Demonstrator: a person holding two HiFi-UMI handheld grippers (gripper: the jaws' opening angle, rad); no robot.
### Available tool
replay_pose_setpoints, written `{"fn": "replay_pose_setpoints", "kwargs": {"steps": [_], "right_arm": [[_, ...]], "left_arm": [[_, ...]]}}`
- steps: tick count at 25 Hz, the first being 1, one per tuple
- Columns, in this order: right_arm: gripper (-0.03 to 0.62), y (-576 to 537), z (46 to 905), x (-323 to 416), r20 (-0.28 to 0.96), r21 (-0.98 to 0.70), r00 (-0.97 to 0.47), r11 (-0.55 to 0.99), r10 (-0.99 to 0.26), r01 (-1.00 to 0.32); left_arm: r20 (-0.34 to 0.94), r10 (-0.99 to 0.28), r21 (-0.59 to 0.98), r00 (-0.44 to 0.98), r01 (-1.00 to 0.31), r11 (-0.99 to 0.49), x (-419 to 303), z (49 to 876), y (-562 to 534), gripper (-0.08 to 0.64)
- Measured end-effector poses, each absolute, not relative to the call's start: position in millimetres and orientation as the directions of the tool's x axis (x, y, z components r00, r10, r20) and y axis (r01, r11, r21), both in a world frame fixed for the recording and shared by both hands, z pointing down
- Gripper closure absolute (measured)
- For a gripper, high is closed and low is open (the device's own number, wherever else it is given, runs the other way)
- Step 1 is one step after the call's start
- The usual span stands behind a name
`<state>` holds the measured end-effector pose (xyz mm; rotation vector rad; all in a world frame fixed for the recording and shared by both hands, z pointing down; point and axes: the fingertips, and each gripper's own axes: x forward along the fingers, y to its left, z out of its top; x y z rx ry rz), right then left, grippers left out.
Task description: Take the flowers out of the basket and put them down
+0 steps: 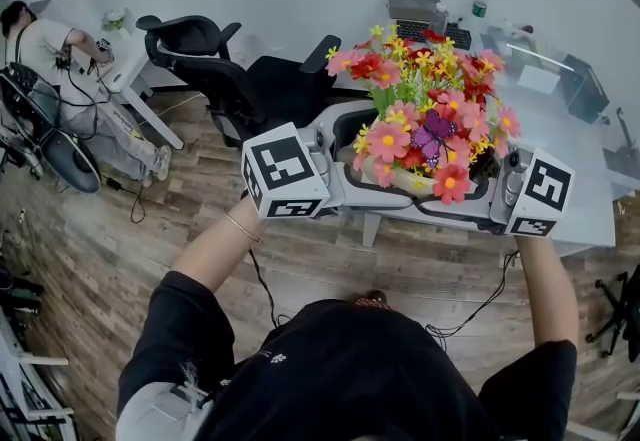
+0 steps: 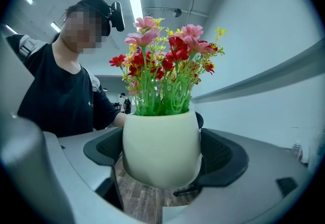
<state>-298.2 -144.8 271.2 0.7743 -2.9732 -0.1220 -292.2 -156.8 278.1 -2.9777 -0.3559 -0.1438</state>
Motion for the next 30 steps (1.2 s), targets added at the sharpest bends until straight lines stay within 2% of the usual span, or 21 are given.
{"fn": "replay_pose_setpoints", "kwargs": {"steps": [15,30], "right_arm": [[0.130,-145.4,272.0,-296.9,0.056,0.095,-0.872,0.872,-0.486,-0.480],[0.130,-149.2,275.3,-294.0,0.038,0.100,-0.836,0.835,-0.547,-0.541]], "left_arm": [[0.108,0.224,-0.127,0.968,0.237,-0.963,-290.6,278.6,-157.2,0.040],[0.119,0.291,-0.133,0.949,0.305,-0.943,-287.2,282.1,-160.8,0.040]]}}
